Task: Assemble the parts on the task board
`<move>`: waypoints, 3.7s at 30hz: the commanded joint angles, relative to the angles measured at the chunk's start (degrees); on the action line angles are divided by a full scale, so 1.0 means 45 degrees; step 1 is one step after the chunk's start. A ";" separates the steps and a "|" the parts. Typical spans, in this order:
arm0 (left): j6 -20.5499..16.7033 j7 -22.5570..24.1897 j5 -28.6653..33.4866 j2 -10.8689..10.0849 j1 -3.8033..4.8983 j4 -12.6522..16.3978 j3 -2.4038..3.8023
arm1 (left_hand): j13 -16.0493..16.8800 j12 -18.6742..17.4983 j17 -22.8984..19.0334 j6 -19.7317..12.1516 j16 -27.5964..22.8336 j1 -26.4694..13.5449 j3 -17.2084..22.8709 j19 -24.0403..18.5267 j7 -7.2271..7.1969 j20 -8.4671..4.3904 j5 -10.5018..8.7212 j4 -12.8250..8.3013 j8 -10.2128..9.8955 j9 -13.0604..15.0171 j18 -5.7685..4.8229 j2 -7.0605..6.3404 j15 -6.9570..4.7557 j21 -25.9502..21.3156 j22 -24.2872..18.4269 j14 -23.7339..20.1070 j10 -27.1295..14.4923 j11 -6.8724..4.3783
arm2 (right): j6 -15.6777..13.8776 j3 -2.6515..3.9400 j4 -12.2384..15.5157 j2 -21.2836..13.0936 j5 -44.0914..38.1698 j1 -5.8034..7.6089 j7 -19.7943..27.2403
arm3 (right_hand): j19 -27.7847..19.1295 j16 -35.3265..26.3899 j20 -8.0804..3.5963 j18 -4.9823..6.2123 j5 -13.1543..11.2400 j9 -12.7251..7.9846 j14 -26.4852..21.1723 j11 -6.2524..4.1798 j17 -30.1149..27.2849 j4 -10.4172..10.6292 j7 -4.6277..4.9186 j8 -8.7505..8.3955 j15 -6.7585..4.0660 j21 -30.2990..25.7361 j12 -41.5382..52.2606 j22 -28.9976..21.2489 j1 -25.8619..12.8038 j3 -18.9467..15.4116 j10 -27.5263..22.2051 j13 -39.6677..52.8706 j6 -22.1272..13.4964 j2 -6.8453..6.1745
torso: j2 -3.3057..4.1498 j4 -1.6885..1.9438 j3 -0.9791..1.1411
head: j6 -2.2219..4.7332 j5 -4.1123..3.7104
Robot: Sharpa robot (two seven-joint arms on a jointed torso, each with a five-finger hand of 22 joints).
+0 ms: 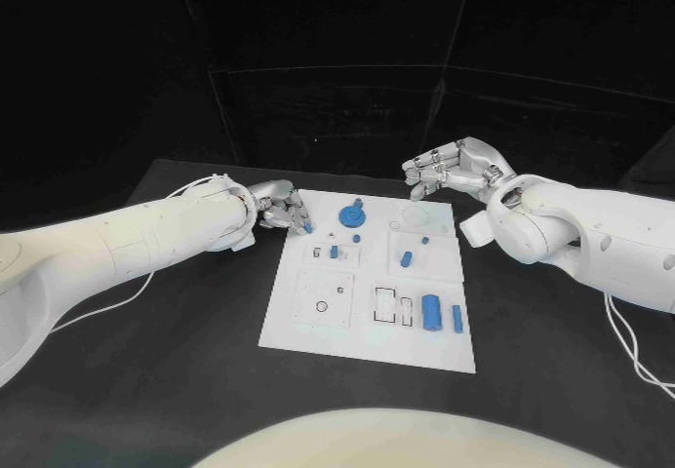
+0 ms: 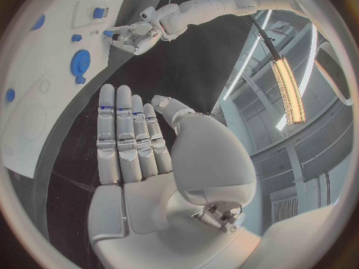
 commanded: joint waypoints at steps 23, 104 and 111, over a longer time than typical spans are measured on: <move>0.0048 -0.0419 -0.0047 -0.0013 -0.0008 -0.0055 -0.0013 | -0.0034 0.0072 0.3070 -0.0120 0.0083 -0.0264 0.0062 0.0125 0.0098 0.0070 0.0028 -0.0023 -0.0204 -0.0100 -0.0121 -0.0105 0.0152 0.0145 0.0140 0.1239 0.0017 0.0127 | 0.0072 0.0008 0.0020 0.0005 -0.0003 0.0023 0.0110 | 0.0107 -0.0064 -0.0004 0.0144 0.0037 -0.0001 0.0048 0.0041 -0.0017 0.0018 0.0013 -0.0068 0.0049 -0.0097 -0.0019 -0.0021 0.0072 0.0080 -0.0021 -0.0019 -0.0064 0.0061 | -0.0002 -0.0005 -0.0011 | -0.0012 0.0006; -0.0237 -0.0822 0.0210 0.0052 -0.0005 -0.0190 -0.0008 | -0.0299 0.0082 0.3261 0.0109 0.0147 -0.0544 -0.0088 0.0334 0.0411 0.0392 0.0030 0.0366 0.0665 0.0217 -0.0194 0.0182 0.0456 0.0569 0.0610 0.1311 0.0103 0.0469 | 0.0087 0.0008 -0.0008 0.0072 -0.0003 0.0021 0.0119 | 0.0107 -0.0064 -0.0004 0.0144 0.0037 -0.0001 0.0048 0.0041 -0.0017 0.0018 0.0013 -0.0068 0.0049 -0.0097 -0.0019 -0.0021 0.0072 0.0080 -0.0021 -0.0019 -0.0064 0.0061 | 0.0003 -0.0010 -0.0001 | -0.0048 -0.0026; -0.0220 -0.0879 0.0226 0.0071 -0.0005 -0.0202 -0.0008 | -0.0232 0.0117 0.3282 0.0087 0.0154 -0.0540 -0.0057 0.0344 0.0385 0.0372 0.0031 0.0446 0.0768 0.0242 -0.0198 0.0319 0.0434 0.0582 0.0627 0.1318 0.0146 0.0445 | 0.0085 0.0008 0.0000 0.0064 -0.0003 0.0021 0.0120 | 0.0107 -0.0064 -0.0004 0.0144 0.0037 -0.0001 0.0048 0.0041 -0.0017 0.0018 0.0013 -0.0068 0.0049 -0.0097 -0.0019 -0.0021 0.0072 0.0080 -0.0021 -0.0019 -0.0064 0.0061 | 0.0001 -0.0009 -0.0002 | -0.0057 -0.0030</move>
